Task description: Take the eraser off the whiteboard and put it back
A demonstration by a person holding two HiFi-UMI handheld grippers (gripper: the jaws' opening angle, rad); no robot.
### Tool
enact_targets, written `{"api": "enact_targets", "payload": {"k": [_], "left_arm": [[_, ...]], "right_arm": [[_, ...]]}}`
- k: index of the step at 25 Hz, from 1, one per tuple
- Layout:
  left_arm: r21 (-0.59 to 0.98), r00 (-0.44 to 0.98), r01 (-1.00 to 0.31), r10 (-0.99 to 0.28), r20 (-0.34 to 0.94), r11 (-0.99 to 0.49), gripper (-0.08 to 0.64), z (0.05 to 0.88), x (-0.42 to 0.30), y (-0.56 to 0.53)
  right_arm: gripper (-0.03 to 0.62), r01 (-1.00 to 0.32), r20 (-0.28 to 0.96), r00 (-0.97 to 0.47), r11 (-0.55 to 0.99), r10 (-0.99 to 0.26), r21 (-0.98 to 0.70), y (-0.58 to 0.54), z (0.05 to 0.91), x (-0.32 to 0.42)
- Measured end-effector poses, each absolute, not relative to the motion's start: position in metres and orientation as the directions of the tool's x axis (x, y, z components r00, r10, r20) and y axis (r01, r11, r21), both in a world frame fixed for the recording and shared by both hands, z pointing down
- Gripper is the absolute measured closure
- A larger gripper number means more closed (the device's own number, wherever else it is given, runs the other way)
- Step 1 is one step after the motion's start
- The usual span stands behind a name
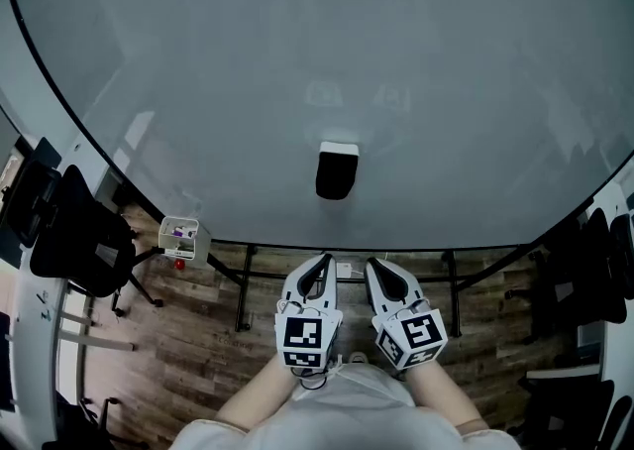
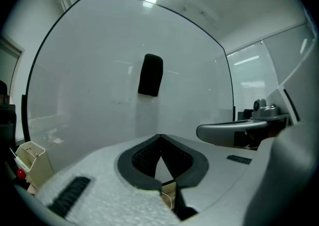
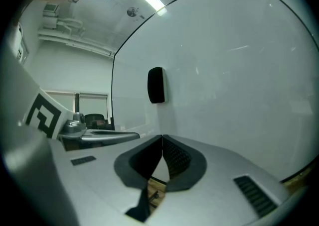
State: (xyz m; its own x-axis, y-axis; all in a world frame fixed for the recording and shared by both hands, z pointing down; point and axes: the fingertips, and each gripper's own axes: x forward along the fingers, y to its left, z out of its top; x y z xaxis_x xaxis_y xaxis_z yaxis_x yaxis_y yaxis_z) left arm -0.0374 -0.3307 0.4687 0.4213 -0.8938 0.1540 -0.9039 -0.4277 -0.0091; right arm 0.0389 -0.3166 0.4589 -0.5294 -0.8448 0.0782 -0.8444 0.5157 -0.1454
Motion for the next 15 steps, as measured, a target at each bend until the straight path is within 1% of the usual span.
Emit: {"api": "enact_targets", "payload": {"k": [9, 15], "left_arm": [[-0.002, 0.476, -0.877, -0.868, 0.142, -0.481, 0.543, 0.463, -0.028, -0.332], [0.001, 0.475, -0.878, -0.870, 0.132, -0.479, 0.543, 0.458, -0.029, -0.337]], "right_arm": [[0.566, -0.874, 0.109, -0.486, 0.477, -0.867, -0.094, -0.325, 0.460, 0.042], [0.566, -0.876, 0.118, -0.482, 0.476, -0.868, -0.075, -0.328, 0.460, 0.040]]}}
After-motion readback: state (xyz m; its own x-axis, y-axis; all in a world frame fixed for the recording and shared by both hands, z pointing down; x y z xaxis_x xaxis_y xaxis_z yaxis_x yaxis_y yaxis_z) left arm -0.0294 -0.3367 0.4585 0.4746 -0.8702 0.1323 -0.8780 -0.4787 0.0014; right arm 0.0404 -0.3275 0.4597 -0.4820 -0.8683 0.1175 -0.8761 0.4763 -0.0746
